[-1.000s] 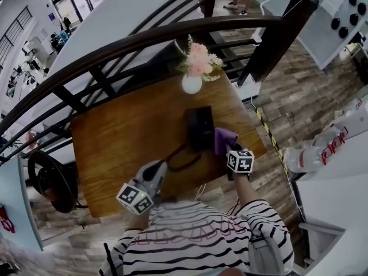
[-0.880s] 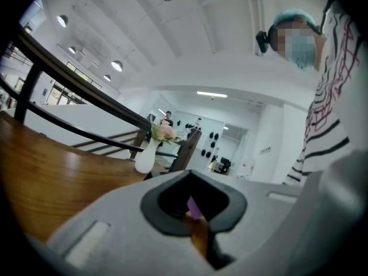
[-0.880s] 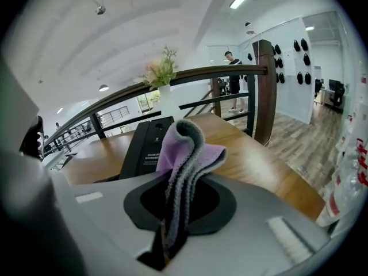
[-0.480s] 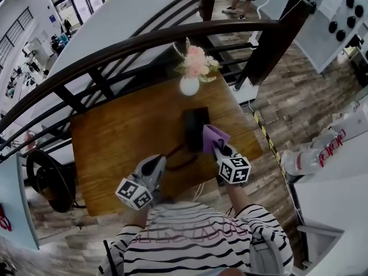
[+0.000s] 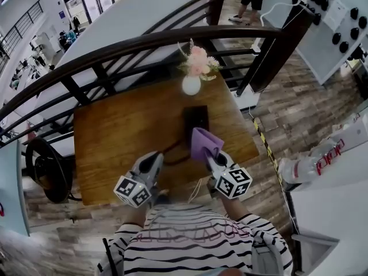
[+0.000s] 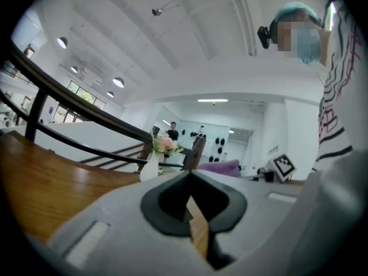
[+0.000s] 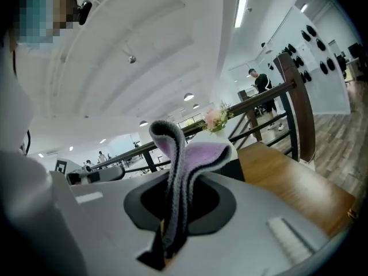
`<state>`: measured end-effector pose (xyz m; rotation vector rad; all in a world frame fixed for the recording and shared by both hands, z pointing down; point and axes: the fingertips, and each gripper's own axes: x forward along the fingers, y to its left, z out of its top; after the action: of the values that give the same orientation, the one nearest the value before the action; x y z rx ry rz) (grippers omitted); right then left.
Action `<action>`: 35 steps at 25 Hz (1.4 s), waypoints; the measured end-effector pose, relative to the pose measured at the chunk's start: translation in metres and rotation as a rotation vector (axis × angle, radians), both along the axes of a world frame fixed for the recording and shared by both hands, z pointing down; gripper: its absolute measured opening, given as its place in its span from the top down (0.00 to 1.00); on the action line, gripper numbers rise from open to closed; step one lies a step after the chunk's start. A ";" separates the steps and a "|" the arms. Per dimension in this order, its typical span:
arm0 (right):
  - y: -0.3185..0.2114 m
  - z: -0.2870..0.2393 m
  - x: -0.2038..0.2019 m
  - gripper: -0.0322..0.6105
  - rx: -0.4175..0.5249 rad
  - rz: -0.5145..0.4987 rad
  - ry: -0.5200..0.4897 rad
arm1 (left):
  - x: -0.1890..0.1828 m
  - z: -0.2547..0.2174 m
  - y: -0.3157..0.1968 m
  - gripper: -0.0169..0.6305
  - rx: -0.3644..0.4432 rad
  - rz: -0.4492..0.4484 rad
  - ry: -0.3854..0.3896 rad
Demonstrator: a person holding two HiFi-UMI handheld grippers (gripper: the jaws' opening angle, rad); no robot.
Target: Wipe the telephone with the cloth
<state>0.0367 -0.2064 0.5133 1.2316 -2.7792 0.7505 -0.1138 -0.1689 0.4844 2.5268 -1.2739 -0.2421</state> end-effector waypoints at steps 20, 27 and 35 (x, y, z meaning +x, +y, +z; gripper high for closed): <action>0.096 -0.008 0.030 0.90 -0.010 -0.078 -0.034 | 0.030 0.001 0.087 0.98 -0.011 -0.104 -0.002; 0.110 0.002 0.042 0.90 -0.021 -0.065 -0.032 | 0.038 0.007 0.098 0.98 -0.018 -0.109 -0.004; 0.114 0.006 0.049 0.90 -0.016 -0.054 -0.017 | 0.044 0.014 0.103 0.98 -0.031 -0.106 -0.006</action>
<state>0.0855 -0.0929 0.5194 1.1473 -2.8018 0.7819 -0.0696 -0.0655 0.4984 2.4389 -1.4046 -0.2367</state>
